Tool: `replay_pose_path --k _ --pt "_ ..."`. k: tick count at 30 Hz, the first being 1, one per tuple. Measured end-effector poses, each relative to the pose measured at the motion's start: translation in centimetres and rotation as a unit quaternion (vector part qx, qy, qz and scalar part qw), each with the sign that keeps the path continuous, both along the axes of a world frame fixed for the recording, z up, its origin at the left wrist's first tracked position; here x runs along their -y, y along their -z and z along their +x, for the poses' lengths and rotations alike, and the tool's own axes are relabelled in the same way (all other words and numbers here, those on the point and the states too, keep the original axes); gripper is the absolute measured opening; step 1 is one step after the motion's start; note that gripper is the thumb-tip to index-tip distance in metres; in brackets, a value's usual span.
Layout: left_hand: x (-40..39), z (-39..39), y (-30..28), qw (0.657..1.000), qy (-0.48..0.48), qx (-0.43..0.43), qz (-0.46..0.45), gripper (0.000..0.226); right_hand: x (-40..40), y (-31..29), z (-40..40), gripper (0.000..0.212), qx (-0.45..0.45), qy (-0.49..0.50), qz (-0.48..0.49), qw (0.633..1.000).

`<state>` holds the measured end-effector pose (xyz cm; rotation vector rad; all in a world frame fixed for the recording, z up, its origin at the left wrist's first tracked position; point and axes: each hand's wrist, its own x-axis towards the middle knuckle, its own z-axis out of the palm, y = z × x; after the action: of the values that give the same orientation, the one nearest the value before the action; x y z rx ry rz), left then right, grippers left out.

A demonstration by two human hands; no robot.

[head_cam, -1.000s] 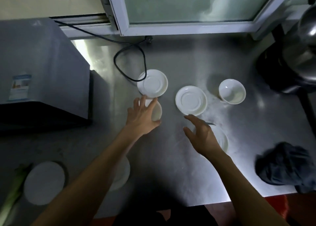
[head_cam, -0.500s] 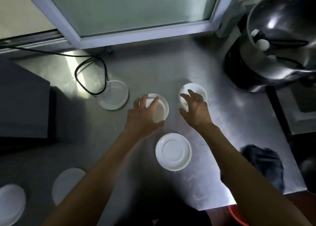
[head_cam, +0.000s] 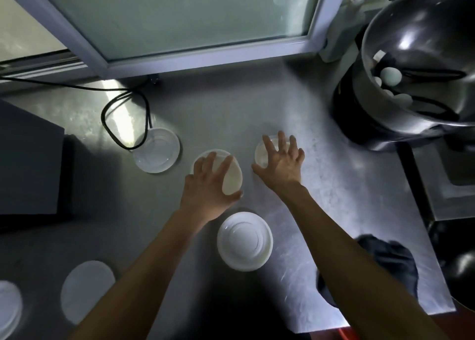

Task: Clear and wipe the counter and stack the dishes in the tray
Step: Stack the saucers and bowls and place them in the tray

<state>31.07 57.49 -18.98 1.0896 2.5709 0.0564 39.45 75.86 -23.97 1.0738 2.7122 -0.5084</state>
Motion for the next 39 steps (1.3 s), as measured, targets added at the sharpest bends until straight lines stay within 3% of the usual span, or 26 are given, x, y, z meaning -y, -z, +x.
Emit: replay_pose_path --k 8,15,32,39 --pt "5.0 0.1 -1.4 0.999 -0.029 -0.032 0.013 0.095 4.2 -1.9 0.6 0.086 -0.044 -0.04 0.0 0.998" --pt "13.0 1.2 -2.6 0.992 -0.118 -0.028 0.032 0.089 12.7 -4.0 0.7 0.086 -0.097 -0.121 0.009 0.988" --pt "42.9 6.9 -5.8 0.946 -0.307 -0.026 0.095 0.088 40.6 -10.4 0.5 0.082 -0.133 -0.302 -0.014 0.944" --pt "55.7 10.4 -7.8 0.915 -0.392 -0.049 0.078 0.088 52.1 -12.8 0.1 0.082 -0.152 -0.401 -0.017 0.903"
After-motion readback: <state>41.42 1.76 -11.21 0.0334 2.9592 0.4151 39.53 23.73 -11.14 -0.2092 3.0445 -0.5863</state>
